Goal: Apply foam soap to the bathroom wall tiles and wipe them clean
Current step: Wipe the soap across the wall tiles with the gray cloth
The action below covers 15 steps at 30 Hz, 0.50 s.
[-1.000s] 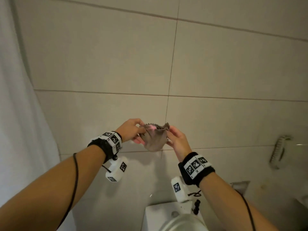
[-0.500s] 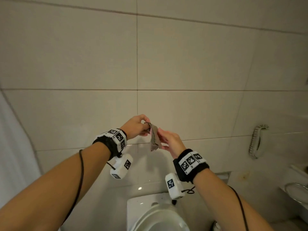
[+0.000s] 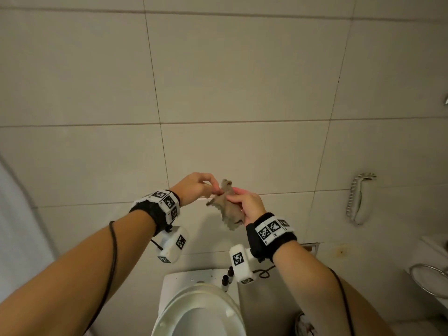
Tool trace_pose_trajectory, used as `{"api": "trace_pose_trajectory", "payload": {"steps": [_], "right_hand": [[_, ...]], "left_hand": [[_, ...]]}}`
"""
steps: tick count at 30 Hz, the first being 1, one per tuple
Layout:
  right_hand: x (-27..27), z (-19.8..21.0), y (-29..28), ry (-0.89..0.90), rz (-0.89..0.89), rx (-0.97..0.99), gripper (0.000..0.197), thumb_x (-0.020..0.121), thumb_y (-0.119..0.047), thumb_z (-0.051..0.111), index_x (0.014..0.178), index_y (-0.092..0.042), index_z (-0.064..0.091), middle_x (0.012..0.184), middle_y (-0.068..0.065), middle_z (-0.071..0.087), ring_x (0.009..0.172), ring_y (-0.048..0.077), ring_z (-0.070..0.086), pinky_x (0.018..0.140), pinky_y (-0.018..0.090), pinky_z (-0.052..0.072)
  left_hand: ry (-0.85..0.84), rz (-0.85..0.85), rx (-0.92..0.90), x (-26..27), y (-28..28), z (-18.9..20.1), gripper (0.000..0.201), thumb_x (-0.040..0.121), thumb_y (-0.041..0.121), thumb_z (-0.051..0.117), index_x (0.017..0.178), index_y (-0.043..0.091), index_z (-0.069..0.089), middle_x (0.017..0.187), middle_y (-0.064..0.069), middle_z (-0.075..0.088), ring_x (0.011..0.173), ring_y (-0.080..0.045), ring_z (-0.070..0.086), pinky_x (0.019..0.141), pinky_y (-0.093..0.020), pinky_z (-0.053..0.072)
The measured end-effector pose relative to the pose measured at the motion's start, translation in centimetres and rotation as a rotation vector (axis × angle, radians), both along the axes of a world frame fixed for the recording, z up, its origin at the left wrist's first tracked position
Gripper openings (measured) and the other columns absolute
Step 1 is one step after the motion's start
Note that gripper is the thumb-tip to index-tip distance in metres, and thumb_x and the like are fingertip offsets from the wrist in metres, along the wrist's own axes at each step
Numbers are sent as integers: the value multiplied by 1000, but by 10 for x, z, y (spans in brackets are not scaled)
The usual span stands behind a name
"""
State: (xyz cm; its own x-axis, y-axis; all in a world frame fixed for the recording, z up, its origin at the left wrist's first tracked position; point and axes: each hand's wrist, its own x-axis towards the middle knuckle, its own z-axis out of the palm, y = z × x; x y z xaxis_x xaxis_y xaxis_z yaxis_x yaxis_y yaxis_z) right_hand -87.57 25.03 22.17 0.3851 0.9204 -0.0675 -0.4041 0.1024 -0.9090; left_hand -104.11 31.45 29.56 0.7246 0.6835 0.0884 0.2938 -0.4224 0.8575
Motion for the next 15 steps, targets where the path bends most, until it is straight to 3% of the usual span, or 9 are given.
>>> {"api": "trace_pose_trajectory", "payload": {"steps": [1, 3, 5, 7, 10, 12, 15], "right_hand": [[3, -3, -1, -34, -25, 2, 40, 80, 9, 65, 119, 0, 67, 106, 22, 72, 97, 36, 71, 82, 39, 59], [5, -5, -3, -67, -36, 13, 42, 79, 13, 65, 119, -2, 66, 107, 19, 73, 99, 34, 71, 87, 43, 58], [5, -7, -5, -70, -41, 35, 42, 80, 16, 62, 117, -2, 66, 107, 17, 72, 98, 32, 71, 88, 43, 57], [2, -12, -5, -75, -50, 48, 42, 80, 18, 60, 117, -2, 65, 109, 18, 71, 100, 33, 70, 90, 45, 57], [-2, -17, -6, -37, -68, 51, 44, 81, 19, 56, 118, -2, 65, 113, 20, 70, 103, 33, 69, 86, 42, 58], [-5, -19, -9, 8, -63, 38, 39, 84, 16, 50, 113, -4, 67, 110, 18, 70, 101, 30, 67, 79, 37, 57], [-4, -17, -14, 124, -48, 31, 24, 92, -2, 51, 107, -4, 70, 98, 11, 72, 94, 23, 65, 71, 31, 56]], "left_hand": [[-30, 28, -24, 3, 1, -2, 10, 80, 10, 66, 90, 11, 67, 97, -15, 77, 94, -23, 70, 89, -33, 51], [-37, 117, -2, 10, 6, -8, 11, 89, 14, 70, 98, 14, 65, 93, -9, 78, 87, -21, 72, 81, -31, 52], [19, 188, 76, 15, 10, -15, 19, 88, 31, 73, 103, 23, 63, 89, -2, 78, 80, -17, 74, 71, -29, 50], [80, 177, 98, 18, 15, -25, 27, 86, 39, 75, 107, 30, 61, 88, 1, 77, 76, -15, 75, 70, -31, 53], [131, 93, 55, 21, 21, -43, 32, 88, 32, 75, 118, 24, 64, 90, -5, 77, 78, -18, 74, 77, -39, 59], [111, 46, 11, 23, 23, -53, 28, 88, 23, 74, 115, 18, 67, 90, -11, 76, 77, -22, 71, 78, -44, 60], [67, 24, -2, 29, 23, -63, 21, 87, 20, 76, 106, 18, 67, 80, -12, 67, 71, -22, 61, 63, -33, 55]]}}
